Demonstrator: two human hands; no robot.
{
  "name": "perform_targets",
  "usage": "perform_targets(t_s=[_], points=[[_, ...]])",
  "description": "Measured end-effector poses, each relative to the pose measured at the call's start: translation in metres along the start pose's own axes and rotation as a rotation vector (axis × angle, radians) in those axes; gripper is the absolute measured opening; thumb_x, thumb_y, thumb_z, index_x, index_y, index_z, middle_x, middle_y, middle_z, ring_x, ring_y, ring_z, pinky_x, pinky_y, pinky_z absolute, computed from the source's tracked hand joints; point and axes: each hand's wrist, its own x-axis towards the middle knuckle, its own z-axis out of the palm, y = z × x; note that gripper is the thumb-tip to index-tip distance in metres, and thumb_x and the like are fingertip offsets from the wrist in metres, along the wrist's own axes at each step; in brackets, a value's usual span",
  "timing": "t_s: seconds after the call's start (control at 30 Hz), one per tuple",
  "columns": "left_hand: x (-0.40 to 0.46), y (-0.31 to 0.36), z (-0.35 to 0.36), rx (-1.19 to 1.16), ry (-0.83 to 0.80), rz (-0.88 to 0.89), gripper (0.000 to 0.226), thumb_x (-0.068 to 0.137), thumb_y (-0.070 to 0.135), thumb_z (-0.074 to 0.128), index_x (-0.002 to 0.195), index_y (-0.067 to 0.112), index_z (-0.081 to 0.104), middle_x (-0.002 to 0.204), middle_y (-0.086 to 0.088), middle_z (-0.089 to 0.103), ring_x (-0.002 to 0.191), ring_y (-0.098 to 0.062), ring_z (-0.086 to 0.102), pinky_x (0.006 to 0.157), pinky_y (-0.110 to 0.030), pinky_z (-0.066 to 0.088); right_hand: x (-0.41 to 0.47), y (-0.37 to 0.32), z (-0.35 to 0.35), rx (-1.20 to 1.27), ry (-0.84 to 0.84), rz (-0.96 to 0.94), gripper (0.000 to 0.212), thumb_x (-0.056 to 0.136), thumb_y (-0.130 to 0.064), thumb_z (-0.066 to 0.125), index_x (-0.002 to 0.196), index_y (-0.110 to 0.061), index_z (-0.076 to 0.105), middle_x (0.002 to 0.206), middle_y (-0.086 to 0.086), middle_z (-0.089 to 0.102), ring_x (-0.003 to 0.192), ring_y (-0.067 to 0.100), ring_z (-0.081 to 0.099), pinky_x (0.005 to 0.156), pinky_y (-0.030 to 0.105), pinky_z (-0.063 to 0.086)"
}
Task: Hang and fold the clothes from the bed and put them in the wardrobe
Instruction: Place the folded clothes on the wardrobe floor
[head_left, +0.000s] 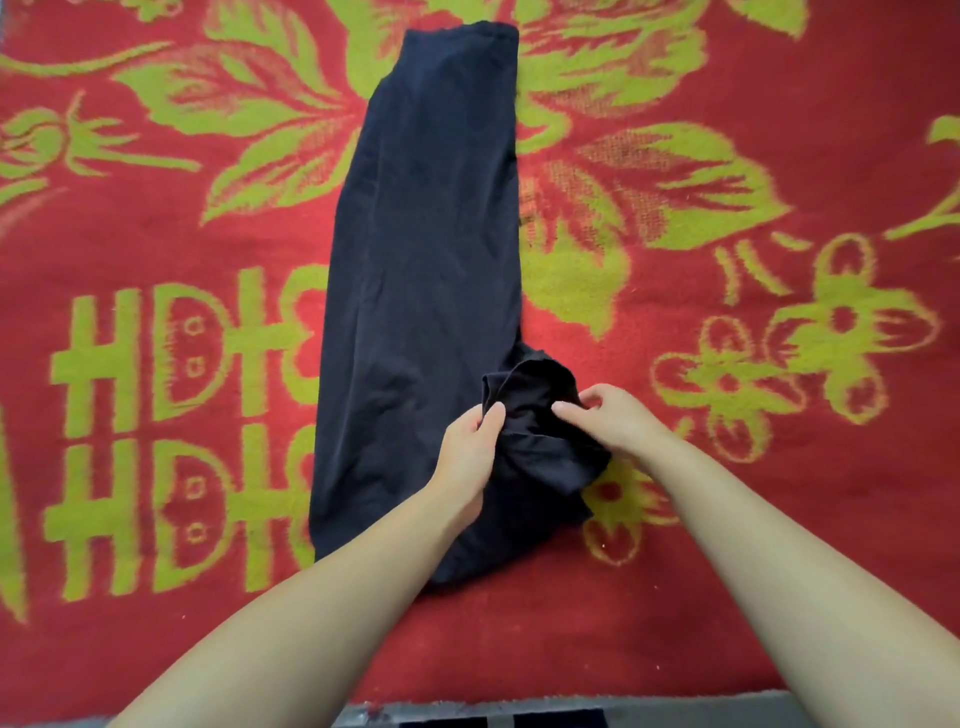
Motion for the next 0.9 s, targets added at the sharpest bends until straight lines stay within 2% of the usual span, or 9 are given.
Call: perform_targets(t_s=[0.13, 0.3, 0.37, 0.43, 0.53, 0.6, 0.73, 0.8, 0.9], points=[[-0.001, 0.004, 0.008, 0.028, 0.062, -0.004, 0.030, 0.100, 0.033, 0.044, 0.088, 0.013, 0.063, 0.093, -0.003, 0.068, 0.091, -0.019, 0.063, 0.088, -0.039, 0.050, -0.009, 0.006, 0.005, -0.040, -0.032, -0.008, 0.008, 0.085, -0.012, 0.057, 0.091, -0.015, 0.060, 0.085, 0.007, 0.060, 0.078, 0.021, 0.056, 0.071, 0.028, 0.041], [0.001, 0.020, 0.005, -0.094, -0.114, -0.101, 0.038, 0.101, 0.037, 0.038, 0.104, 0.016, 0.069, 0.108, -0.005, 0.072, 0.101, -0.022, 0.068, 0.088, -0.043, 0.055, -0.013, 0.039, -0.041, -0.153, 0.338, 0.017, 0.019, 0.081, -0.001, 0.054, 0.088, -0.006, 0.071, 0.086, 0.020, 0.068, 0.087, 0.035, 0.062, 0.071, 0.033, 0.042], [0.002, 0.020, 0.008, -0.043, -0.155, -0.149, 0.039, 0.101, 0.038, 0.035, 0.106, 0.017, 0.068, 0.106, -0.006, 0.073, 0.093, -0.024, 0.070, 0.076, -0.045, 0.058, -0.013, 0.053, -0.051, -0.144, 0.465, 0.013, 0.024, 0.084, 0.000, 0.051, 0.097, -0.003, 0.071, 0.095, 0.024, 0.065, 0.088, 0.039, 0.060, 0.076, 0.037, 0.045], [0.003, 0.018, 0.012, -0.032, -0.180, -0.190, 0.039, 0.102, 0.037, 0.033, 0.104, 0.017, 0.067, 0.101, -0.006, 0.074, 0.081, -0.022, 0.071, 0.062, -0.038, 0.058, -0.017, 0.055, -0.046, -0.125, 0.545, -0.153, 0.026, 0.087, -0.005, 0.053, 0.109, -0.005, 0.066, 0.106, 0.020, 0.059, 0.089, 0.035, 0.060, 0.083, 0.039, 0.045], [0.004, 0.017, 0.017, 0.007, -0.163, -0.188, 0.039, 0.102, 0.036, 0.033, 0.103, 0.016, 0.066, 0.095, -0.006, 0.075, 0.075, -0.019, 0.072, 0.058, -0.032, 0.056, -0.024, 0.048, -0.019, -0.199, 0.185, -0.437, 0.042, 0.087, -0.019, 0.060, 0.129, -0.018, 0.052, 0.122, 0.002, 0.058, 0.077, 0.018, 0.061, 0.081, 0.029, 0.045], [0.003, 0.017, 0.019, 0.041, -0.112, -0.156, 0.037, 0.100, 0.035, 0.035, 0.099, 0.017, 0.067, 0.091, -0.004, 0.075, 0.070, -0.017, 0.071, 0.054, -0.030, 0.054, -0.021, 0.052, -0.005, -0.160, 0.004, -0.336, 0.052, 0.089, -0.026, 0.061, 0.136, -0.023, 0.039, 0.121, -0.004, 0.056, 0.083, 0.021, 0.065, 0.084, 0.034, 0.048], [0.004, 0.026, 0.013, 0.055, 0.152, -0.050, 0.033, 0.095, 0.031, 0.044, 0.080, 0.016, 0.069, 0.084, 0.000, 0.074, 0.076, -0.015, 0.069, 0.063, -0.028, 0.054, -0.007, 0.064, -0.010, -0.079, 0.230, -0.097, 0.042, 0.089, -0.039, 0.060, 0.123, -0.018, 0.045, 0.104, -0.001, 0.057, 0.099, 0.027, 0.060, 0.083, 0.038, 0.048], [0.005, 0.041, 0.003, -0.026, 0.239, -0.001, 0.031, 0.095, 0.028, 0.046, 0.079, 0.013, 0.068, 0.079, 0.001, 0.073, 0.079, -0.015, 0.068, 0.071, -0.025, 0.053, -0.003, 0.070, -0.016, -0.231, 0.216, -0.029, 0.037, 0.089, -0.052, 0.056, 0.112, -0.023, 0.050, 0.102, -0.003, 0.058, 0.100, 0.025, 0.059, 0.077, 0.035, 0.044], [0.006, 0.073, -0.004, -0.122, 0.245, 0.025, 0.030, 0.098, 0.029, 0.047, 0.082, 0.011, 0.065, 0.069, 0.003, 0.072, 0.067, -0.011, 0.069, 0.064, -0.021, 0.053, -0.007, 0.081, -0.022, -0.272, 0.131, -0.091, 0.029, 0.091, -0.055, 0.051, 0.089, -0.026, 0.056, 0.087, -0.004, 0.058, 0.090, 0.025, 0.059, 0.072, 0.035, 0.045]])
